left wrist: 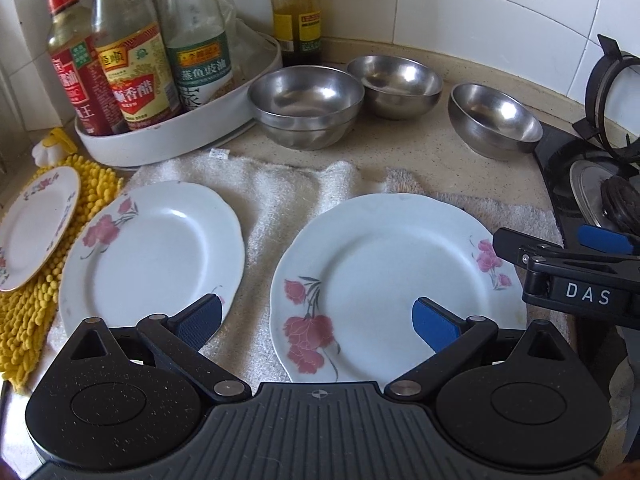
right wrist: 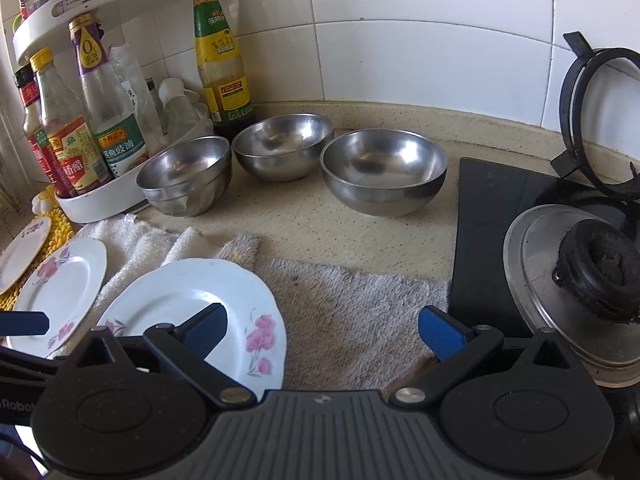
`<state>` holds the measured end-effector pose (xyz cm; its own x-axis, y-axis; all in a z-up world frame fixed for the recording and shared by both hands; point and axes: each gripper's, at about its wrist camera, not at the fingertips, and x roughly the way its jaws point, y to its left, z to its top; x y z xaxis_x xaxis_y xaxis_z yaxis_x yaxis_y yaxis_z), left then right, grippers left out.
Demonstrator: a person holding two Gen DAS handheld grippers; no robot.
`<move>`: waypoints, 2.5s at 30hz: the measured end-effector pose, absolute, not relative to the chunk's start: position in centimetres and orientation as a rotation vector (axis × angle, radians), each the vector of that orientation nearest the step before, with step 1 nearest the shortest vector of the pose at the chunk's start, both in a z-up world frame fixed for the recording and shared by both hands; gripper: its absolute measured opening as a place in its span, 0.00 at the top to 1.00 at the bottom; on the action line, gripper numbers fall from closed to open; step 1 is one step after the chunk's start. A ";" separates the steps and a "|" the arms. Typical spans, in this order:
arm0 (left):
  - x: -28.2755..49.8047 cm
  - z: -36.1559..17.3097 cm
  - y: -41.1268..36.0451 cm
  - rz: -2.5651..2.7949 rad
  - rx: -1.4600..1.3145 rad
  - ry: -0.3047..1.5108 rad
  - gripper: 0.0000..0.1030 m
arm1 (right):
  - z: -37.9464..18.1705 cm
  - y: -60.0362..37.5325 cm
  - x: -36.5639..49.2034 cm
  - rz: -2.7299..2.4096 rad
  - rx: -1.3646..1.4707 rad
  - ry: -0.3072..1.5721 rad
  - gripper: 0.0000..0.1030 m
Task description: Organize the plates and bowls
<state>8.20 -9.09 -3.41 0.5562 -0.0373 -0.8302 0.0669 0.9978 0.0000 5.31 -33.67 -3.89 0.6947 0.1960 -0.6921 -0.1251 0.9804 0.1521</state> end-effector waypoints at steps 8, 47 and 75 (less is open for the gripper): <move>8.1 -4.3 -9.0 -0.045 0.052 1.007 0.01 | -5.2 -33.1 5.4 0.289 0.120 0.861 0.20; 9.4 -6.1 -9.0 0.001 -0.036 1.048 0.19 | -5.5 -32.1 5.3 0.350 0.089 0.924 0.36; 8.6 -5.9 -8.8 -0.037 -0.062 1.048 0.21 | -4.5 -32.9 4.3 0.425 0.196 0.930 0.50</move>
